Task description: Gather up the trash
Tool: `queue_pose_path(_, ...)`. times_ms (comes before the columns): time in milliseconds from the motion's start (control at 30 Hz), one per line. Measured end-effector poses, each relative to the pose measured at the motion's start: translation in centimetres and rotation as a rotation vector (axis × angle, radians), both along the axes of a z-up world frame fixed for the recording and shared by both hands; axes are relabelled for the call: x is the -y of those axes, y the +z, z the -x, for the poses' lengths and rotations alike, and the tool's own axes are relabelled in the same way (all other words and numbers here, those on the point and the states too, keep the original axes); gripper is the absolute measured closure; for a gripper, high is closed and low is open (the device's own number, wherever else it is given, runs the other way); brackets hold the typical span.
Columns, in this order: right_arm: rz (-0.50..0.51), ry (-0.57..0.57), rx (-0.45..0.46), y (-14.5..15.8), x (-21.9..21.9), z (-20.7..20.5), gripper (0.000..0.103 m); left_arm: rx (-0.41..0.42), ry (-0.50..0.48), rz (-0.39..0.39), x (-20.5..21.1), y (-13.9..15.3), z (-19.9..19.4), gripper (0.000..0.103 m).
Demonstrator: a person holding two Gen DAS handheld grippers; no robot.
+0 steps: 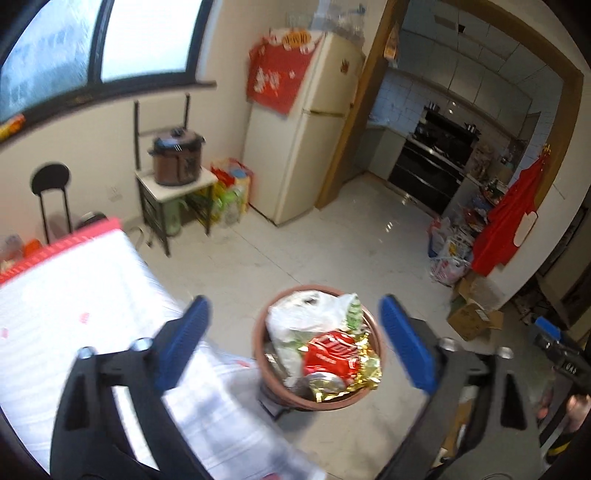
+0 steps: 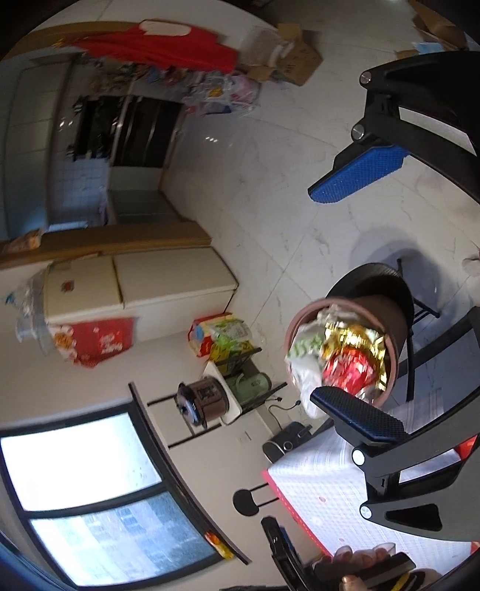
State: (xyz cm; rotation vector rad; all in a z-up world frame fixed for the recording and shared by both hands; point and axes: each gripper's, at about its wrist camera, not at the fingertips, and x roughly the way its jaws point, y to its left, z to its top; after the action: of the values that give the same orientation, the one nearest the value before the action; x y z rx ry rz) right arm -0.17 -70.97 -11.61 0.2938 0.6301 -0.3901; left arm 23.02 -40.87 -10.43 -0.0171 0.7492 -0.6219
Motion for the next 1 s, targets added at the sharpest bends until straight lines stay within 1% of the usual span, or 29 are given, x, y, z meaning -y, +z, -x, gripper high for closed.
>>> queue_pose_path(100, 0.028, 0.025, 0.010, 2.0, -2.9, -0.6, 0.005, 0.055, 0.013, -0.006, -3.3, 2.5, 2.0, 0.006)
queue_pose_path(233, 0.071, 0.071, 0.055, 5.1, -7.7, -0.6, 0.005, 0.130, 0.031, -0.015, -7.4, 5.7, 4.4, 0.006)
queue_pose_path(333, 0.092, 0.085, 0.085, 7.0, -10.5, -0.3, 0.005, 0.187, 0.046, -0.026, -11.0, 8.1, 6.6, 0.006)
queue_pose_path(500, 0.127, 0.120, 0.129, 9.9, -15.6, 0.4, 0.005, 0.254, 0.081, -0.024, -16.3, 10.9, 9.7, 0.006)
queue_pose_path(733, 0.148, 0.148, 0.160, 12.1, -21.4, 1.3, 0.005, 0.293, 0.136, -0.035, -22.3, 12.7, 13.2, 0.006)
queue_pose_path(833, 0.160, 0.153, 0.161, 12.5, -23.2, 1.7, 0.005, 0.308, 0.139, -0.028, -24.2, 13.1, 14.5, 0.006)
queue_pose_path(1000, 0.166, 0.160, 0.163, 12.7, -25.2, 2.3, 0.005, 0.331, 0.147, -0.036, -25.8, 13.7, 15.9, 0.006)
